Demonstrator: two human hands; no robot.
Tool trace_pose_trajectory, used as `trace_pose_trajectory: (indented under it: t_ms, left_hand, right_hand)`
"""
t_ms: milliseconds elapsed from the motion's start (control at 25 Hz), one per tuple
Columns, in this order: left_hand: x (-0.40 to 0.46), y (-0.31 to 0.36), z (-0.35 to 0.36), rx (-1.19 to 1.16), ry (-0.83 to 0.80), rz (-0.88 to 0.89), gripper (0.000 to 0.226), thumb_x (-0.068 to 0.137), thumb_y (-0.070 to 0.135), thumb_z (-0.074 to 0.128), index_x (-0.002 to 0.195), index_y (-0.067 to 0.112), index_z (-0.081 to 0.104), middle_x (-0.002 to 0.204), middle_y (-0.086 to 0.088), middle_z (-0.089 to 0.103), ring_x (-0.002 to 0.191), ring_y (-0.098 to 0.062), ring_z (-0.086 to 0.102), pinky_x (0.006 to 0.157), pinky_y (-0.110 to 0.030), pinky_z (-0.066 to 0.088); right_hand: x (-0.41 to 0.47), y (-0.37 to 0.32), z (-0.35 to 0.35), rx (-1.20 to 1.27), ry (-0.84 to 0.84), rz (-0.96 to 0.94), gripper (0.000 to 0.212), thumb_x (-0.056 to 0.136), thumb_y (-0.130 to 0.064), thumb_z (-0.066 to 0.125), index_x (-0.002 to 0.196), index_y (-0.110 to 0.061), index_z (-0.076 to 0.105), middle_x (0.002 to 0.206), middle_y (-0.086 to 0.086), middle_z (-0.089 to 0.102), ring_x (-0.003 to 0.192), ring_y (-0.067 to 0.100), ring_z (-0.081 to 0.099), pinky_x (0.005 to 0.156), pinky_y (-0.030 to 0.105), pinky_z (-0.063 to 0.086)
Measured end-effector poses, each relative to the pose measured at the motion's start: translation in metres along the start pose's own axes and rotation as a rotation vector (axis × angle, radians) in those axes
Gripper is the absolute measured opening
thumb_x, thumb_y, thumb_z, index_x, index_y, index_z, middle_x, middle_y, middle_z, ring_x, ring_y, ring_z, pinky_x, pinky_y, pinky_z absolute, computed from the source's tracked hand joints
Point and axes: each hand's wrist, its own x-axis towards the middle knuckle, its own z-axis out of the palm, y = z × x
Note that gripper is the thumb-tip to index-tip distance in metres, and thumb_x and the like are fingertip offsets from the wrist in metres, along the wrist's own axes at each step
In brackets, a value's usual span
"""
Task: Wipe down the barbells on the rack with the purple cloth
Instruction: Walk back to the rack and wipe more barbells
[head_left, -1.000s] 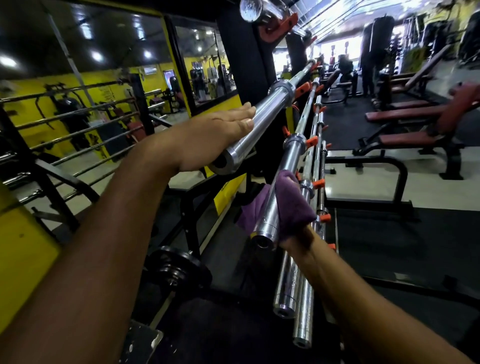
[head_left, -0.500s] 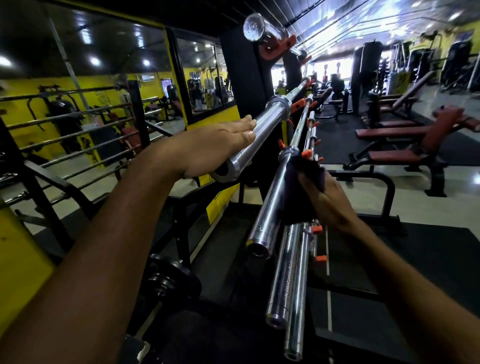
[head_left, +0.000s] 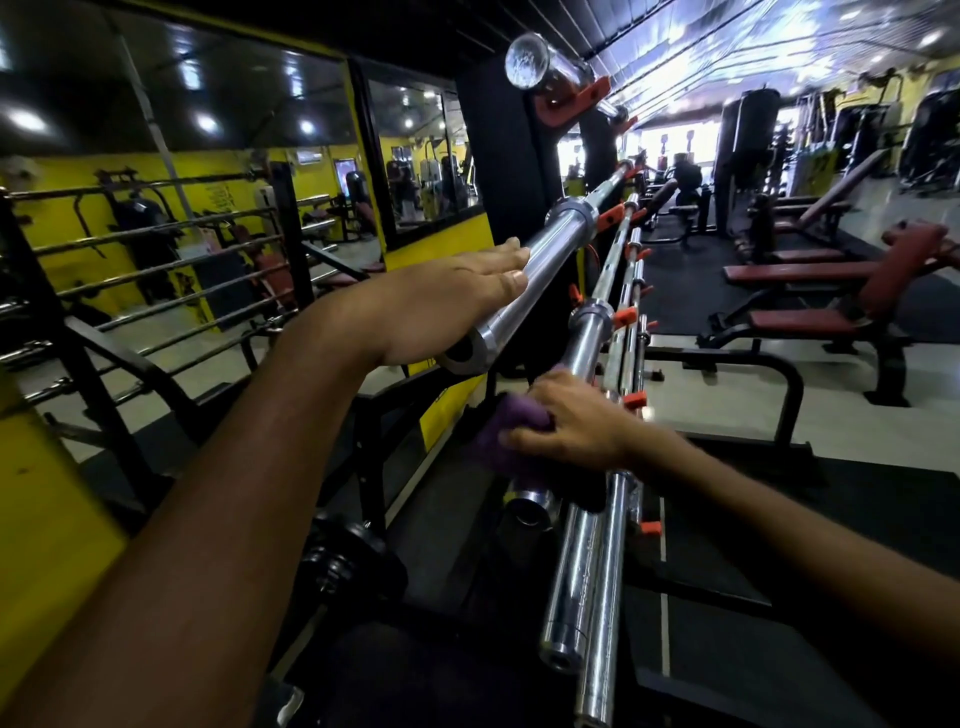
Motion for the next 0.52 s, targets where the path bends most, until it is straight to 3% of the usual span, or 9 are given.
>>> trace_pose_trajectory:
  t_ms: [40, 160, 240, 360, 440, 520]
  left_hand:
    - [0.001, -0.001, 0.000, 0.005, 0.003, 0.004, 0.051, 0.108, 0.039, 0.034, 0.156, 0.027, 0.027, 0.162, 0.021, 0.017, 0.146, 0.006, 0.016, 0.121, -0.022, 0.011]
    - [0.001, -0.001, 0.000, 0.009, 0.005, 0.006, 0.051, 0.107, 0.040, 0.034, 0.156, 0.028, 0.027, 0.162, 0.022, 0.018, 0.145, 0.007, 0.016, 0.121, -0.022, 0.011]
    - [0.000, -0.001, 0.000, 0.010, 0.001, 0.008, 0.051, 0.107, 0.040, 0.033, 0.156, 0.029, 0.027, 0.161, 0.023, 0.018, 0.145, 0.007, 0.016, 0.121, -0.023, 0.011]
    - [-0.002, 0.001, 0.000, 0.043, 0.000, 0.012, 0.050, 0.108, 0.039, 0.032, 0.156, 0.028, 0.027, 0.162, 0.021, 0.019, 0.144, 0.007, 0.018, 0.111, -0.011, 0.011]
    - [-0.003, 0.004, -0.001, 0.063, 0.006, 0.005, 0.050, 0.108, 0.038, 0.031, 0.156, 0.027, 0.027, 0.162, 0.020, 0.020, 0.142, 0.008, 0.019, 0.100, -0.001, 0.013]
    - [-0.003, 0.005, -0.001, 0.059, 0.014, 0.003, 0.049, 0.108, 0.037, 0.032, 0.156, 0.026, 0.028, 0.162, 0.020, 0.020, 0.142, 0.007, 0.019, 0.100, -0.004, 0.013]
  right_hand:
    - [-0.013, -0.014, 0.005, 0.016, 0.037, -0.090, 0.056, 0.086, -0.064, 0.052, 0.081, -0.011, 0.066, 0.083, 0.008, 0.065, 0.086, 0.022, 0.058, 0.086, 0.010, 0.025]
    - [-0.038, -0.029, 0.013, 0.070, 0.005, -0.352, 0.049, 0.087, -0.063, 0.049, 0.086, -0.017, 0.067, 0.087, -0.003, 0.066, 0.089, 0.014, 0.059, 0.102, 0.028, 0.032]
    - [-0.032, -0.016, 0.009, 0.052, -0.043, -0.415, 0.050, 0.087, -0.062, 0.051, 0.090, -0.015, 0.068, 0.092, -0.003, 0.065, 0.095, 0.015, 0.057, 0.100, 0.034, 0.038]
    - [0.014, 0.026, -0.014, -0.018, -0.079, -0.056, 0.068, 0.076, -0.073, 0.041, 0.082, -0.009, 0.063, 0.089, 0.010, 0.064, 0.095, 0.024, 0.058, 0.095, 0.037, 0.042]
    - [0.044, 0.055, -0.025, -0.063, -0.116, 0.185, 0.060, 0.083, -0.070, 0.045, 0.078, -0.012, 0.061, 0.089, 0.010, 0.063, 0.098, 0.027, 0.061, 0.099, 0.038, 0.039]
    - [0.057, 0.056, -0.025, -0.141, -0.171, 0.254, 0.052, 0.086, -0.068, 0.048, 0.072, -0.018, 0.058, 0.090, 0.008, 0.062, 0.104, 0.032, 0.063, 0.095, 0.037, 0.041]
